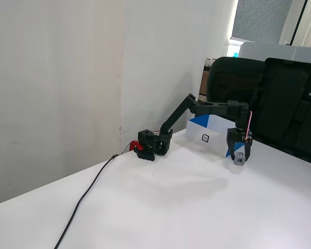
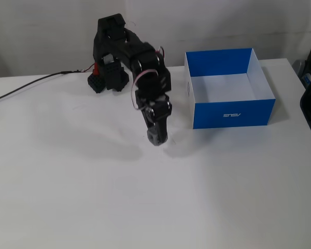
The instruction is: Grasp the gray block and put it in the box.
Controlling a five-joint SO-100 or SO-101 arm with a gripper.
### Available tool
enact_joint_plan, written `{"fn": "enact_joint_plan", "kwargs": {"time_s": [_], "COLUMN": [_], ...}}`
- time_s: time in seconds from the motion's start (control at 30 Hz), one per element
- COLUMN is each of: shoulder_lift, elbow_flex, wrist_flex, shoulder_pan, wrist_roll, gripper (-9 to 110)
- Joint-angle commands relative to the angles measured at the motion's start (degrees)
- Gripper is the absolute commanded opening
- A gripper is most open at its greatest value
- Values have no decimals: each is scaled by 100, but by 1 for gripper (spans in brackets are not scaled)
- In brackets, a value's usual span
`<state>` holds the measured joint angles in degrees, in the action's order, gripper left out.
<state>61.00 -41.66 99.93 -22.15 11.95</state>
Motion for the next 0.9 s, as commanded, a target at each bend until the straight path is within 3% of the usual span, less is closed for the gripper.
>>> {"fn": "enact_joint_plan", "kwargs": {"time_s": [0.0, 0.87], "shoulder_lift": [70, 1230], "elbow_flex": [1521, 1477], "wrist_flex": [545, 809], "shoulder_pan": [-272, -2865], "wrist_roll": [-79, -114], "gripper": [0, 0]}}
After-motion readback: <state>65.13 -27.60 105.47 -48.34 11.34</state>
